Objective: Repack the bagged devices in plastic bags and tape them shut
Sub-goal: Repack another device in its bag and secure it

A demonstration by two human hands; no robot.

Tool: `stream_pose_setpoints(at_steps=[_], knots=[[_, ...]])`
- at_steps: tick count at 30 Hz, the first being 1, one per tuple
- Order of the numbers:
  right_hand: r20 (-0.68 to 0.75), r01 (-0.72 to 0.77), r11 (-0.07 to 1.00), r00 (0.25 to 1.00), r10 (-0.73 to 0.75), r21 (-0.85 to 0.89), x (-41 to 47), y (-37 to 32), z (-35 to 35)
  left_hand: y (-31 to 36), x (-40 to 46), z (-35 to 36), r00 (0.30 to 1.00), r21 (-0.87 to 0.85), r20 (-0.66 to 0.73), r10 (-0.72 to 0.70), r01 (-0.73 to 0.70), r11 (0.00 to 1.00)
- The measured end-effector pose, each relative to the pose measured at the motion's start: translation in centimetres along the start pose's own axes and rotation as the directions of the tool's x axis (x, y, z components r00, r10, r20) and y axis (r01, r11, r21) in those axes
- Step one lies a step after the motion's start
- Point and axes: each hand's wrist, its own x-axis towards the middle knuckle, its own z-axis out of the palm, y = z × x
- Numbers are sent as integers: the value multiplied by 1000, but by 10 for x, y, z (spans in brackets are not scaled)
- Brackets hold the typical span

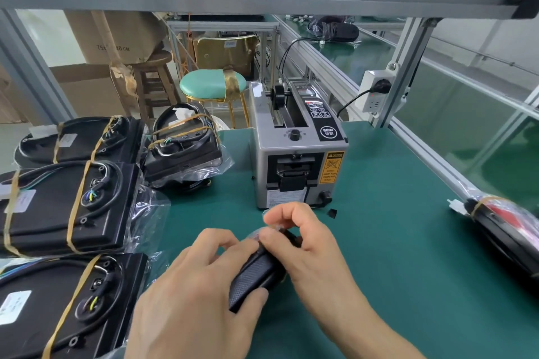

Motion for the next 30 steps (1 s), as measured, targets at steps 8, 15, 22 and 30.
stream_pose_setpoints(at_steps=[8, 15, 22, 30], knots=[[248, 28, 997, 969, -8, -75, 4, 0, -19, -5, 2, 1, 990, 21, 135, -36, 33, 999], [483, 278, 919, 868, -114, -281, 16, -3, -44, -26, -3, -21, 993, -64, 114, -26, 33, 997], [317, 180, 962, 942, -109, -204, 29, 13, -35, -69, -47, -13, 877, -657, 189, -442, 448, 606], [377, 154, 977, 922, -88, -149, 30, 26, -43, -62, -41, -10, 892, -807, 182, -414, 376, 455]])
